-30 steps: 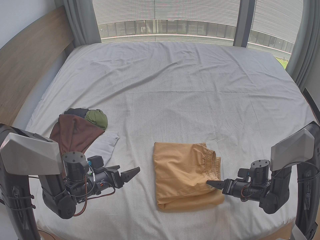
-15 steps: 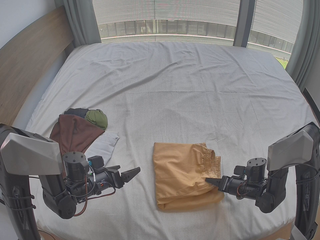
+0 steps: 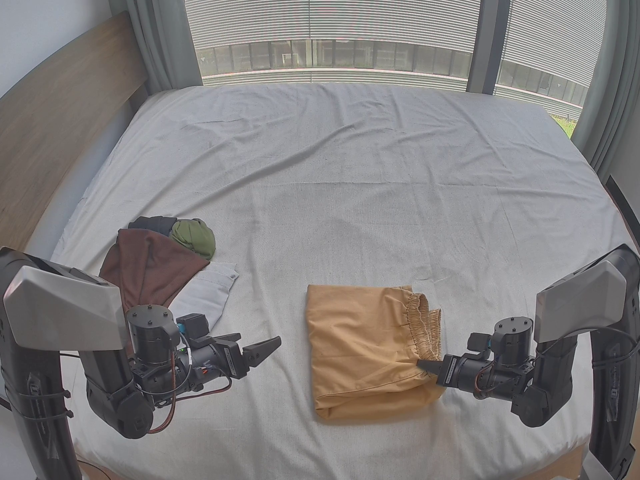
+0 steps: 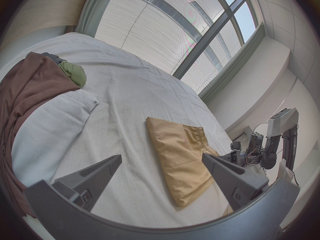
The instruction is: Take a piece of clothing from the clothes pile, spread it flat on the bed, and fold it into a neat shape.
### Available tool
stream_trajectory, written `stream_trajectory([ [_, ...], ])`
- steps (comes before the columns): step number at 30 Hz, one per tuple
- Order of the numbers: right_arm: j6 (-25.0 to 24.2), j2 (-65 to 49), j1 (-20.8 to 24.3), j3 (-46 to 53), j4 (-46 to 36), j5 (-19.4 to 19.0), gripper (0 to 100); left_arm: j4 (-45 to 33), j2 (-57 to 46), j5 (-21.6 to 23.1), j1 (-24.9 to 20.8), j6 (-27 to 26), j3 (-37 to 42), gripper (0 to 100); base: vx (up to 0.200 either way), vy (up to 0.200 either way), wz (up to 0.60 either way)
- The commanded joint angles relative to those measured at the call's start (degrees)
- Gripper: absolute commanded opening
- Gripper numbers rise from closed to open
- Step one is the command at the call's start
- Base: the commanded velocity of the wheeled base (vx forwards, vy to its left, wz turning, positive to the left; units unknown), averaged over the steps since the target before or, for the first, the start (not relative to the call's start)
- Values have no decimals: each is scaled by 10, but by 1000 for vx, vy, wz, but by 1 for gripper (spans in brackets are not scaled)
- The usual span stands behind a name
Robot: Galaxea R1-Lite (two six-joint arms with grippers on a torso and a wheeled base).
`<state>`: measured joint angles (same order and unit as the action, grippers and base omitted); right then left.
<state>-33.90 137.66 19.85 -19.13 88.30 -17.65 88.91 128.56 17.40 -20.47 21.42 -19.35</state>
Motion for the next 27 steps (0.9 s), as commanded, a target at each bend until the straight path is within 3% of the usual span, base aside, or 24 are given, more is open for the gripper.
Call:
stream_trajectory([
  [1,2,2,0,4,0,0,100,0,3,0,-1,0,0,100,0,0,0],
  [16,18,-75,20,43,0,0,100,0,3,0,-1,0,0,100,0,0,0],
  [27,17,-11,24,24,0,0,100,0,4,0,-2,0,0,100,0,0,0],
])
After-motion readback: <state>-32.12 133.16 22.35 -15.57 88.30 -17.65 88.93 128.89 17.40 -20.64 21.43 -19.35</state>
